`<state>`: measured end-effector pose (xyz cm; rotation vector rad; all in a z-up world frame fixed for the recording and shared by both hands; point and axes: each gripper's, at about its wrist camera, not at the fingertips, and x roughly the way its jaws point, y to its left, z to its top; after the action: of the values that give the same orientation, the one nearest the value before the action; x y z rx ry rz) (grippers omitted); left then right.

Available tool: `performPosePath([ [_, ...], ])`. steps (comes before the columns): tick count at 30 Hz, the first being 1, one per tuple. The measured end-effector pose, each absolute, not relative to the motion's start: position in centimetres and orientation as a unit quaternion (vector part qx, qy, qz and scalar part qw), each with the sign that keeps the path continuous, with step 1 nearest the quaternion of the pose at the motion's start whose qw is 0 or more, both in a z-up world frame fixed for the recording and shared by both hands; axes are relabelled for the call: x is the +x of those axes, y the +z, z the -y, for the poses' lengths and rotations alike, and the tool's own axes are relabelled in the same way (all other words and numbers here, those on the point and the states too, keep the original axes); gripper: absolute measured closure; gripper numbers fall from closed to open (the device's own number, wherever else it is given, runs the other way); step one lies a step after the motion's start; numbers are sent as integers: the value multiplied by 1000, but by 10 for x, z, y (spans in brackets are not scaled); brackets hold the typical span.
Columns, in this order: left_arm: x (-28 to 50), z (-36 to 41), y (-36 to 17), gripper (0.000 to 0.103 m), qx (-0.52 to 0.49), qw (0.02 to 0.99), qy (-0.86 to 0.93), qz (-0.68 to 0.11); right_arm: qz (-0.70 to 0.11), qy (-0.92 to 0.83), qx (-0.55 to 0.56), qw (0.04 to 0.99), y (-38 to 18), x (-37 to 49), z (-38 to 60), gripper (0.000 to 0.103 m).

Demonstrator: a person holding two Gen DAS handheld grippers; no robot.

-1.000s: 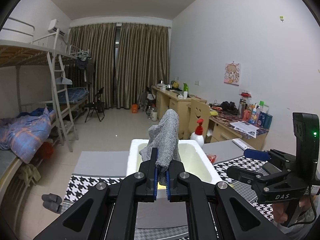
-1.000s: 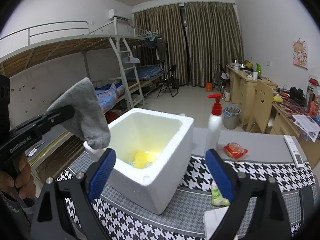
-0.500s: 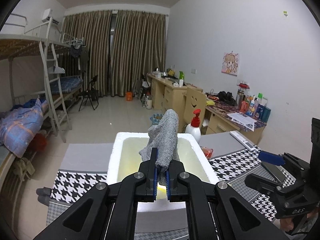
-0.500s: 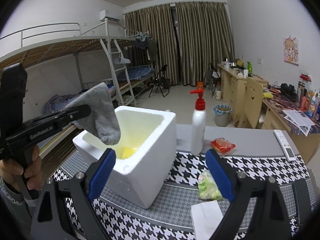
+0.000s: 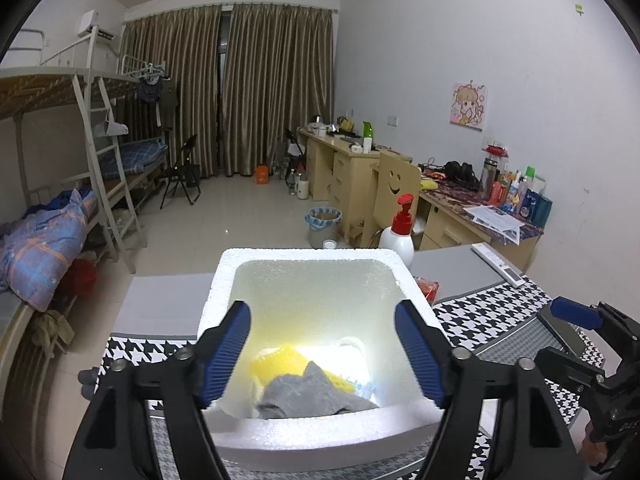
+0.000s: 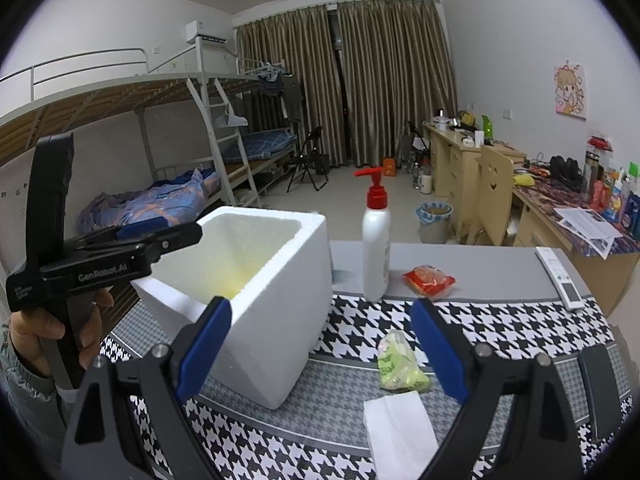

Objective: Organize soft objects
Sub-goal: 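Lower the grey sock into the box and open the left gripper, then move both grippers away from the box toward the green bag and tissue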

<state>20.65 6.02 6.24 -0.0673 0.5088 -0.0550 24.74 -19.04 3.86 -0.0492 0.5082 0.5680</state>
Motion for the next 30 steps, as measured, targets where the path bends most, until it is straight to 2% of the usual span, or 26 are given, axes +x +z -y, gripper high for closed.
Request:
performPosePath([
  [4,203,-59,63,10,-37,968,-27,-245,-249,273,-21,929,37,249,194,10],
  [8,195,-58,66,1,-43,971,-29,-233,-249,268,-19,930,37,250,196,10],
  [30,136,-49,74,1,-30,981,-8,-191,-235,256,-31,937,39,225,210,10],
])
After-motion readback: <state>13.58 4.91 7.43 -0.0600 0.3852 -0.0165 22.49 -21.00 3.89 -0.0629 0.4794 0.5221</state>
